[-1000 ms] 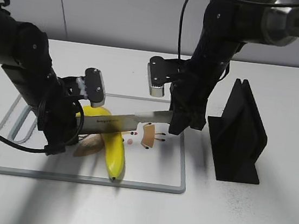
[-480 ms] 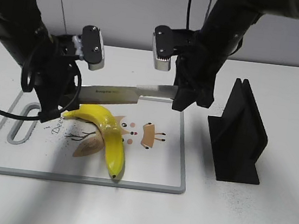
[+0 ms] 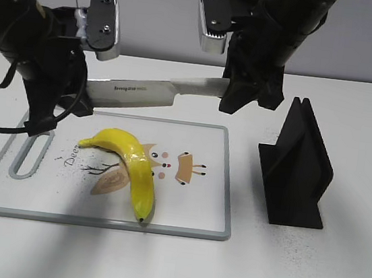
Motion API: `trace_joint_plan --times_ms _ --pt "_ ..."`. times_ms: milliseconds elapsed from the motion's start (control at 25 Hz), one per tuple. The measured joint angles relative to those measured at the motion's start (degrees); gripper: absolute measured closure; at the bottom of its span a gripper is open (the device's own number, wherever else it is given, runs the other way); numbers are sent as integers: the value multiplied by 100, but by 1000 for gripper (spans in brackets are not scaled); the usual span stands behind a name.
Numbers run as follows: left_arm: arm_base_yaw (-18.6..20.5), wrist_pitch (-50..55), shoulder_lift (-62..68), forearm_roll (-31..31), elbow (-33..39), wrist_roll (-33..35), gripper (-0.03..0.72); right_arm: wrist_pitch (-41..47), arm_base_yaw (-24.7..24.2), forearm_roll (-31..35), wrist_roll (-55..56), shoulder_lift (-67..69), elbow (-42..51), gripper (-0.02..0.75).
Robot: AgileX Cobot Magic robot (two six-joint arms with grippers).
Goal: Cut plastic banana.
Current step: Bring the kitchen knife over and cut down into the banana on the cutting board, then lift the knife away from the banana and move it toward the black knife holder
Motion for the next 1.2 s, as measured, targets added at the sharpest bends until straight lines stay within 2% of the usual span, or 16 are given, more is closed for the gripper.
trace_joint_plan --times_ms 120,200,240,320,400,440,520,720,920,1200 --pt "0 -70 0 5 0 7 688 0 0 -5 0 0 0 570" --pt "0 -83 0 -7 0 22 638 0 0 -5 17 0 0 573" --pt "0 -83 0 -13 0 22 579 0 -7 -24 24 0 0 573" --pt "0 -77 0 -104 0 22 408 0 -13 -60 70 0 0 575" --pt "0 -77 0 -284 0 22 163 -30 -13 -71 127 0 0 576" --pt "5 -96 0 -352 0 22 104 -38 -13 -78 140 0 0 576" --pt "5 -152 0 -408 0 22 39 -49 -17 -110 147 0 0 576" --pt "5 -226 -1 -412 0 -51 7 -50 -25 -149 158 0 0 576" --pt "142 -640 -14 -19 0 -827 6 165 -25 -264 158 -103 0 576" --pt "436 -483 -194 50 0 -1503 6 281 -25 -590 690 -347 0 576"
